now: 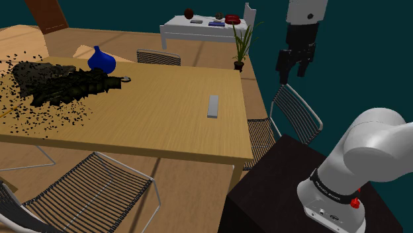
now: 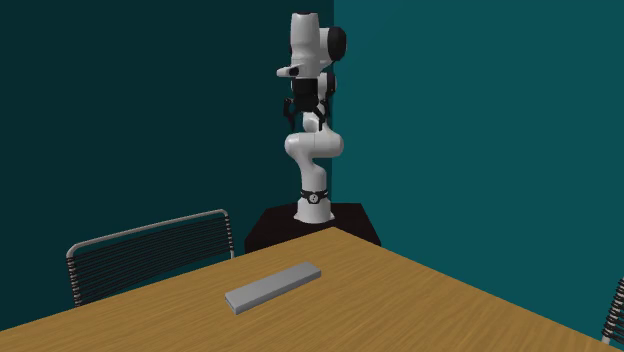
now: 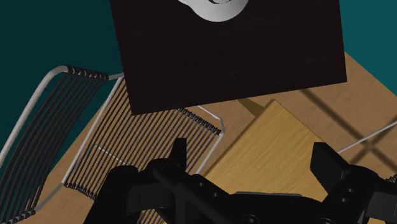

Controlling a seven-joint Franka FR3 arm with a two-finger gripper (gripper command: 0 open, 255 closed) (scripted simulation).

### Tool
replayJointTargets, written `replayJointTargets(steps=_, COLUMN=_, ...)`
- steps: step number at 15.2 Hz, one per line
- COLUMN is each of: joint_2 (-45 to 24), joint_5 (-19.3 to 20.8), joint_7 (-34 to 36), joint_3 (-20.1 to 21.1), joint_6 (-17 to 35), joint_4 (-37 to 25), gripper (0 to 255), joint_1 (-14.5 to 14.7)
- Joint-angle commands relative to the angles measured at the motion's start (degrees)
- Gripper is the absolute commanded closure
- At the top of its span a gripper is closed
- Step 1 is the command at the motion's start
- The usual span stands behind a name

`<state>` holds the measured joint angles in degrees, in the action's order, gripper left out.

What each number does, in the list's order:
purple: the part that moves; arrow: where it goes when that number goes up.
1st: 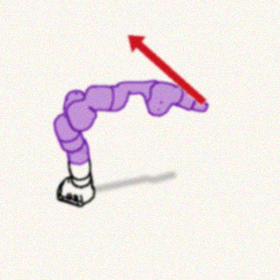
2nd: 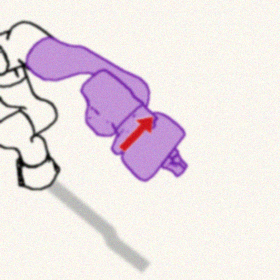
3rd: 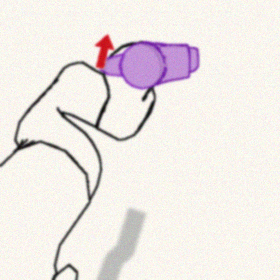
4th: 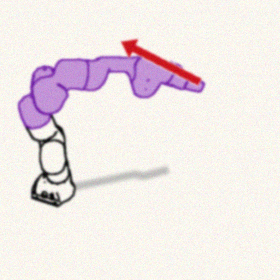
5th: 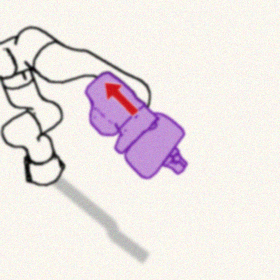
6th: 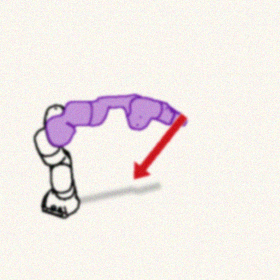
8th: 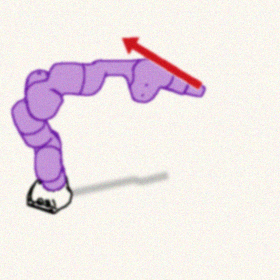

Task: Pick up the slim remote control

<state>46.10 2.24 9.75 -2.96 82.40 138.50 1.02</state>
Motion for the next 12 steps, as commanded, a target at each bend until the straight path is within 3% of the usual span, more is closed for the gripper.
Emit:
replayJointTargets(steps=1, joint_2=0.0, joint_5=0.0, joint_7=0.0, joint_3=0.0, joint_6=0.0, joint_4=0.0, gripper=0, joint_1=0.0)
replayJointTargets(steps=12, joint_2=-18.3, joint_5=-2.2, joint_7=8.1, joint_3=1.4, joint_6=23.1, joint_4=1.8, gripper=0, joint_1=-1.2)
